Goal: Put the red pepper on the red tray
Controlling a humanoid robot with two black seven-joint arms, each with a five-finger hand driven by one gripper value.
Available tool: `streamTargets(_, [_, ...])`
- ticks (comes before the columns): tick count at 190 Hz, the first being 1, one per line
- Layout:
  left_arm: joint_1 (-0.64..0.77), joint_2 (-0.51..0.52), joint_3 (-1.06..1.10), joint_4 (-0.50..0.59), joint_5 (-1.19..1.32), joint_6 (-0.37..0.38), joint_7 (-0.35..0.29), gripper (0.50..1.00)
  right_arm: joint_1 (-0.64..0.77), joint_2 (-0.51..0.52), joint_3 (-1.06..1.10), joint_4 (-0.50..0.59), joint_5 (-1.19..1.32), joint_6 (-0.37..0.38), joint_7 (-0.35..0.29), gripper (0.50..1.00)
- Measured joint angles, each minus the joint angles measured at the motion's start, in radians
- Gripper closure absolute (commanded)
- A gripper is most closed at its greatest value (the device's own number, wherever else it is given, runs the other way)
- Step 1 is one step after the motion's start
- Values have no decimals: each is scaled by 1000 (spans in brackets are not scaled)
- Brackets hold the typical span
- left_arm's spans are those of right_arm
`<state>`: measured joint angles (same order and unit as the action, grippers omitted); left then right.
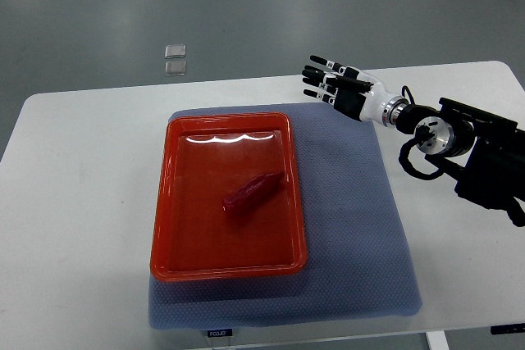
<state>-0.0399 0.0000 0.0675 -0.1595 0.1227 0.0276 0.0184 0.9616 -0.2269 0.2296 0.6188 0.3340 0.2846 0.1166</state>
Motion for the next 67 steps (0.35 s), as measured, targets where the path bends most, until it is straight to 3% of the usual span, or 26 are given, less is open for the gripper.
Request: streamTargets(67, [0, 0, 0, 0, 0, 0, 0, 500, -7, 0, 0, -38, 2, 0, 5, 587])
